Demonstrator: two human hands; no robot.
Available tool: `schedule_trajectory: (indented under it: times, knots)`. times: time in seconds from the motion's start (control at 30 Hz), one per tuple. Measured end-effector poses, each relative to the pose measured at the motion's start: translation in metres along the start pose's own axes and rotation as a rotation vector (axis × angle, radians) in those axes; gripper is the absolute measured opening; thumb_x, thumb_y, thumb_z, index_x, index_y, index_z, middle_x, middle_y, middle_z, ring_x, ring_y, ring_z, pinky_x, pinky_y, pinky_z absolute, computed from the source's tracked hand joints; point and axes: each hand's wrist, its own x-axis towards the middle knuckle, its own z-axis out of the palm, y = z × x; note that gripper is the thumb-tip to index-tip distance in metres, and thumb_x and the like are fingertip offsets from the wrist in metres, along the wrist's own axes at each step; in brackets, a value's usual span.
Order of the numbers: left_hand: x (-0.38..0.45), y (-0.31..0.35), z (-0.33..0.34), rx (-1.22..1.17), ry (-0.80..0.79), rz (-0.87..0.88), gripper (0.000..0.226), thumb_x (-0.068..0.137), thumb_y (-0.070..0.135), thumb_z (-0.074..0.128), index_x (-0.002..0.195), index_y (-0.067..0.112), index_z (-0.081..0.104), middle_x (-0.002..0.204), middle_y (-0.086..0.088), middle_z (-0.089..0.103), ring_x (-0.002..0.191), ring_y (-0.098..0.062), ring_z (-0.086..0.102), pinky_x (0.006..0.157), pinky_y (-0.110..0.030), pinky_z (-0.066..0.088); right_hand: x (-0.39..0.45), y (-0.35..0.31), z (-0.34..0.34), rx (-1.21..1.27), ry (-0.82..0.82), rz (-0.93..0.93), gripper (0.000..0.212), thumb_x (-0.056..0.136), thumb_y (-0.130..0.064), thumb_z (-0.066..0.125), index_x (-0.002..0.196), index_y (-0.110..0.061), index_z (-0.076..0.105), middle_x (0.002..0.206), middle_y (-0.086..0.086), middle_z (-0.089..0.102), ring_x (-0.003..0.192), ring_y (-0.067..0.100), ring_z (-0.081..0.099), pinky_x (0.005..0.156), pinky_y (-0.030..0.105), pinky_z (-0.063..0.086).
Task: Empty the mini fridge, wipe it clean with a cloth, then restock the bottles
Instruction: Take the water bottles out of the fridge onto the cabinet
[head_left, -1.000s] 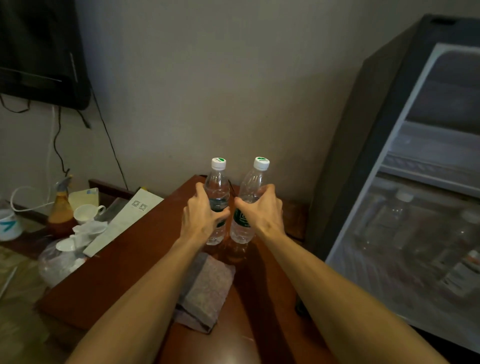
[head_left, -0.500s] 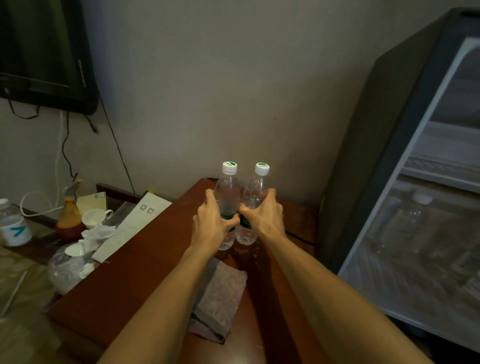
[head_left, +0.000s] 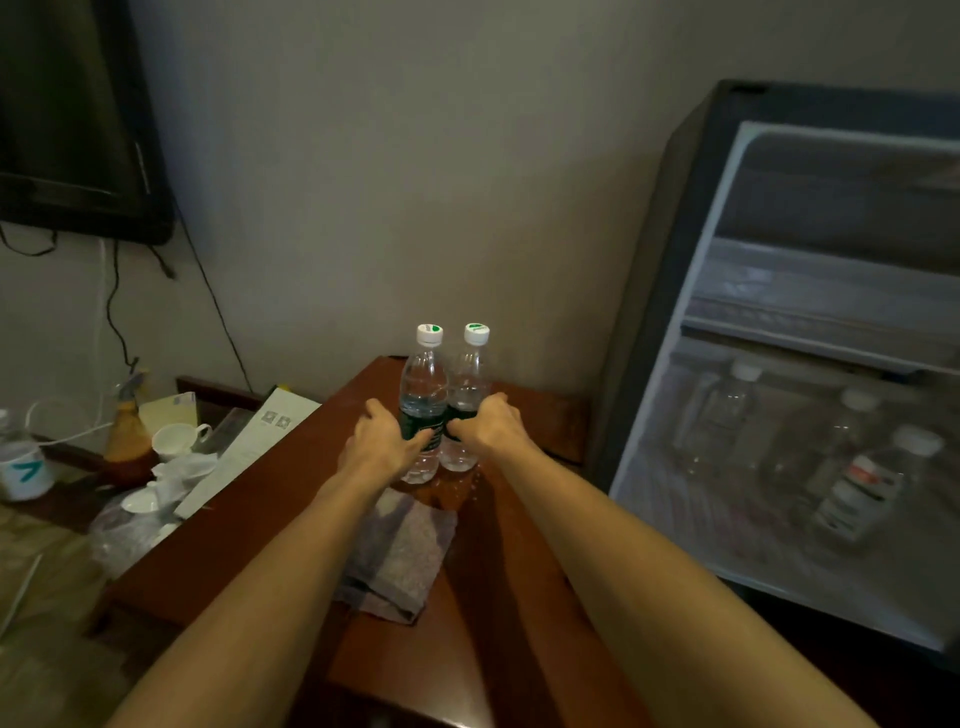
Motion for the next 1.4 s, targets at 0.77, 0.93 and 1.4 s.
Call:
schedule_trajectory:
  times: [0.77, 0.93, 1.4]
  knots:
    - [-0.257, 0.15, 0.027, 0.342, -0.111, 0.654, 0.032, 0.09, 0.044, 0.053, 0.113, 0.022, 0.056, 0.121, -0.006, 0.06, 0.112, -0.034, 0.059, 0.086, -0.042, 0.048, -0.194, 0.128, -0.196, -0.158, 0.237, -0.064, 0.037, 0.09, -0.033, 0.062, 0.118, -0.009, 0.056, 0.12, 0.011, 0.058, 0.101, 0.029, 0.057, 0.084, 0.038, 0.051]
    - [-0.279, 0.192, 0.054, 0.293, -0.135, 0.725, 0.04, 0.094, 0.042, 0.053, 0.126, 0.018, 0.055, 0.126, -0.006, 0.059, 0.112, -0.031, 0.059, 0.082, -0.039, 0.047, -0.197, 0.166, -0.227, -0.167, 0.325, 0.02, 0.042, 0.088, -0.032, 0.063, 0.12, -0.006, 0.054, 0.12, 0.014, 0.059, 0.102, 0.031, 0.059, 0.073, 0.033, 0.045]
    - [-0.242, 0.233, 0.105, 0.174, -0.15, 0.737, 0.033, 0.097, 0.035, 0.053, 0.123, 0.014, 0.057, 0.119, -0.006, 0.056, 0.105, -0.026, 0.059, 0.079, -0.039, 0.051, -0.114, 0.211, -0.276, 0.032, 0.527, 0.266, 0.036, 0.09, -0.026, 0.058, 0.117, -0.003, 0.063, 0.116, 0.017, 0.064, 0.102, 0.036, 0.063, 0.079, 0.037, 0.054]
